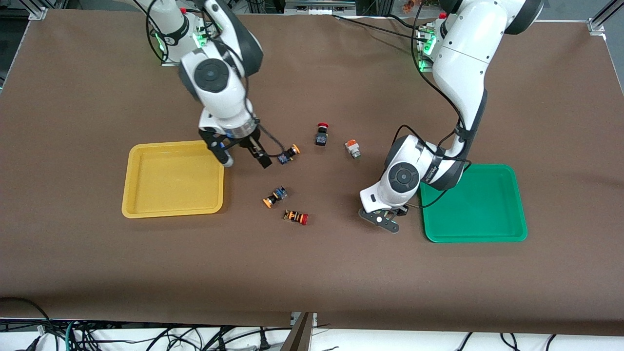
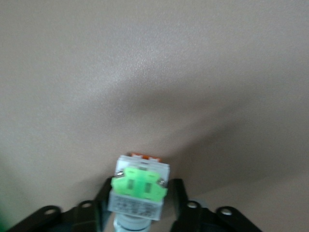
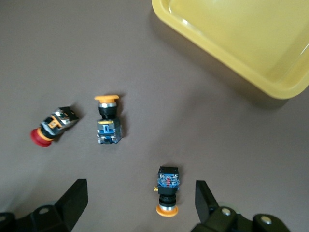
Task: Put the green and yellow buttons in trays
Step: 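Carry the green button to the green tray while the right gripper lowers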
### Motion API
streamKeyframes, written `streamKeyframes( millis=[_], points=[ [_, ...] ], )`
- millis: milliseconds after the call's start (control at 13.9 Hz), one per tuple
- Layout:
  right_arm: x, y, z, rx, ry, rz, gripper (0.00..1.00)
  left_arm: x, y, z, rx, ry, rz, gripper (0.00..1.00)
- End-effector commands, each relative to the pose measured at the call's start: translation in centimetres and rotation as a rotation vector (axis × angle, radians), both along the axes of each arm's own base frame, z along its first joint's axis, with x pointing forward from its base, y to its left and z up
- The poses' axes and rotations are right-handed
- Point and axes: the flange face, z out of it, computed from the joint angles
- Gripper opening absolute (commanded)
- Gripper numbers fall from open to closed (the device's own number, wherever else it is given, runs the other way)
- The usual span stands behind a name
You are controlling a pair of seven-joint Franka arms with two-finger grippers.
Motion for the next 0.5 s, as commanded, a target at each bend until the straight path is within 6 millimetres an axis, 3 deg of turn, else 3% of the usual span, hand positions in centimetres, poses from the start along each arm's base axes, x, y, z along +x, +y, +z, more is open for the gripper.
streamKeyframes(
  millis=[0,215,430],
  points=[
    [-0.3,1.4,-3.2,-0.061,-0.054,-0.007,0.98,0.8,0.5,1.9,0.025,-0.025,-0.019,0.02],
    [2.5,-0.4,-3.3,-0.063,-0.106,-0.036,0.98,0.5,2.7,6.5,0.076,0.064,0.010,0.00],
    [4.2,-1.2,-2.5,-0.043,-0.162,-0.040,0.98,0.8,7.8,10.6,0.104,0.168,-0.051,0.00]
  ],
)
